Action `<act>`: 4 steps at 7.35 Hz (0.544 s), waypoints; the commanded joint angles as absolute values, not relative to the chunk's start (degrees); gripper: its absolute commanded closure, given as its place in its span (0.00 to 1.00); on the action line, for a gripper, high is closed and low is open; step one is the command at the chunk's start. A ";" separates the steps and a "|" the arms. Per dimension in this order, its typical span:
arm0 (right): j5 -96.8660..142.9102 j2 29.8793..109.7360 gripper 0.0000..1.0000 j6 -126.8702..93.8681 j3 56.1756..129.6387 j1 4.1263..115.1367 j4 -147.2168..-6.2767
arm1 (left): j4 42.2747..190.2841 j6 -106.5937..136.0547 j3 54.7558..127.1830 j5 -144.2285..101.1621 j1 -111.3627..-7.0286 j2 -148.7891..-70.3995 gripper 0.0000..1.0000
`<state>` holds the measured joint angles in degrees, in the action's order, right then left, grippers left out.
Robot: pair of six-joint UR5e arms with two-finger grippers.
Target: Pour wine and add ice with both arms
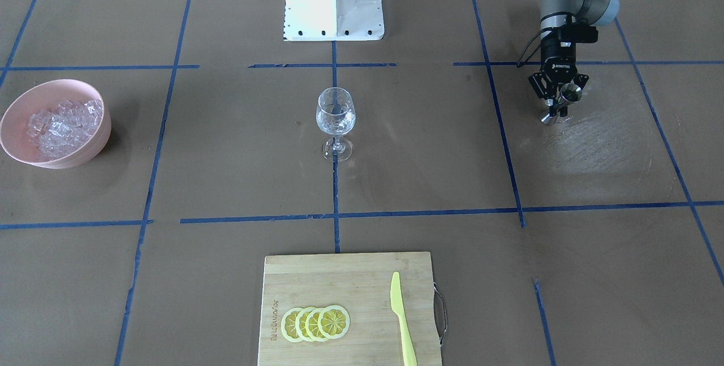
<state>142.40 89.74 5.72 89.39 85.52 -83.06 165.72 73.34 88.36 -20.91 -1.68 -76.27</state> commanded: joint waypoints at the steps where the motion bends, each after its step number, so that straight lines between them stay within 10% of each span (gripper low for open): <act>1: 142.47 89.65 0.00 5.54 89.65 85.52 -82.97 | 172.13 68.34 88.86 -21.18 -1.76 -75.51 1.00; 4: 142.47 89.56 0.00 5.27 90.26 85.52 -82.97 | 191.68 44.36 91.74 -24.42 -1.58 -77.16 1.00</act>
